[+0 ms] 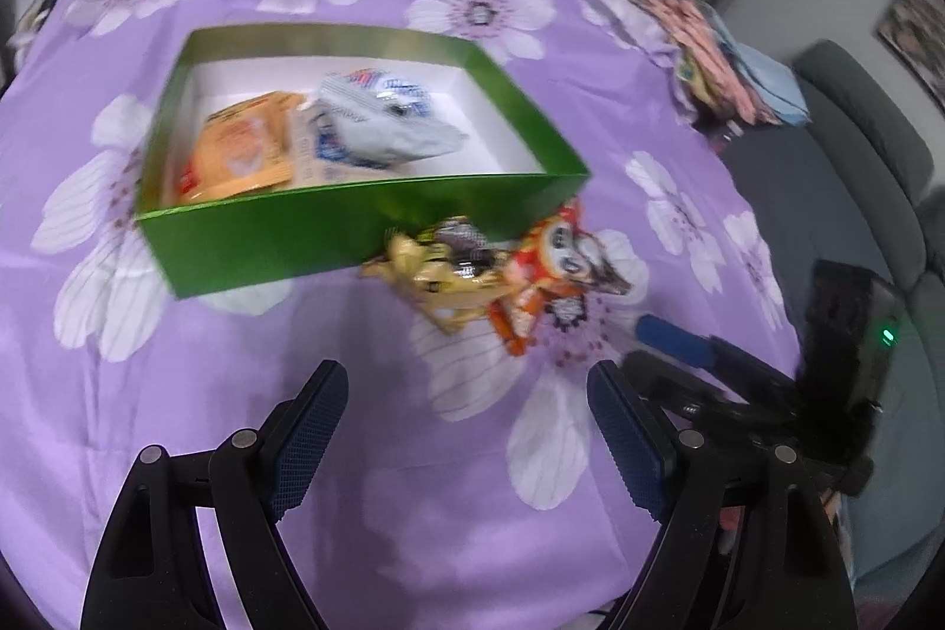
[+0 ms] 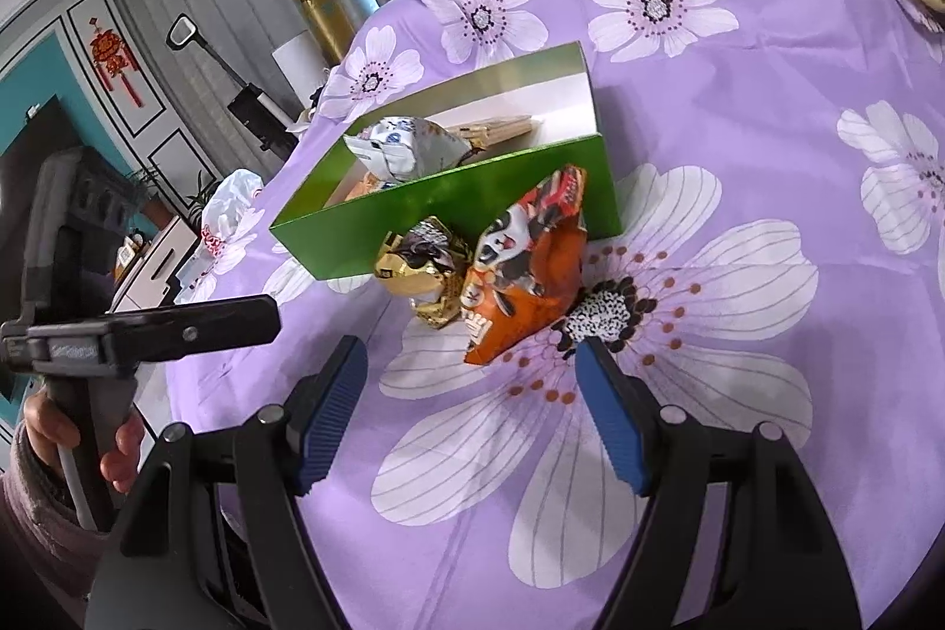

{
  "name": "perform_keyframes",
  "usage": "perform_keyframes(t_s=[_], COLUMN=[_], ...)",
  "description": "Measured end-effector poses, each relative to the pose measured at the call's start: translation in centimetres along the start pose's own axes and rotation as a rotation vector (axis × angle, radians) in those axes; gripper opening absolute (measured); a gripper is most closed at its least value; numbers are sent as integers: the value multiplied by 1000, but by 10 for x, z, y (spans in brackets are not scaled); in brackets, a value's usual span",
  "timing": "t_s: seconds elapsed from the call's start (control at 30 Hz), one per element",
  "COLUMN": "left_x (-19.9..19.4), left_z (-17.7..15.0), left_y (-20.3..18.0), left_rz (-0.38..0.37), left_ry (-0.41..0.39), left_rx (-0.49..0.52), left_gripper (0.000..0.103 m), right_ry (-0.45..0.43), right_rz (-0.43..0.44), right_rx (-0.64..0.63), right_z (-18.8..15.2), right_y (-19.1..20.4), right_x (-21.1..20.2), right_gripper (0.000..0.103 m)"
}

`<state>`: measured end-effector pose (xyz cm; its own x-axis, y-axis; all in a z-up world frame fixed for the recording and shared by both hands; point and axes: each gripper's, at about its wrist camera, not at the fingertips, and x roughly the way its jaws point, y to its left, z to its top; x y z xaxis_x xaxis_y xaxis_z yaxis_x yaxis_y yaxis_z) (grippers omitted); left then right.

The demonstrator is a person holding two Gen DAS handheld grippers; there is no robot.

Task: Organize snacks
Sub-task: 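Withdraw both grippers toward the gold wrapper and orange panda bag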

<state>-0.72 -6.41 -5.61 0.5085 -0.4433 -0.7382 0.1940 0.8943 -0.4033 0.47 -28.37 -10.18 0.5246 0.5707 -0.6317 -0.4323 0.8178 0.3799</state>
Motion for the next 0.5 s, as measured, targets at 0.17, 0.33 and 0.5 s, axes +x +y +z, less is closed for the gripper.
perform_keyframes(t_s=[0.17,0.33,0.5], left_x=[8,24,39], left_z=[3,13,24], left_y=[-25,-43,-53], left_rz=[-36,-26,-3], left_ry=[3,16,25], left_rx=[112,190,255], left_gripper=[83,83,83], right_ry=[-1,-13,-14], right_rz=[0,19,26], right_rx=[9,33,38], right_z=[-2,-2,-1], right_y=[-7,-14,-18], right_x=[5,10,18], right_gripper=[74,74,74])
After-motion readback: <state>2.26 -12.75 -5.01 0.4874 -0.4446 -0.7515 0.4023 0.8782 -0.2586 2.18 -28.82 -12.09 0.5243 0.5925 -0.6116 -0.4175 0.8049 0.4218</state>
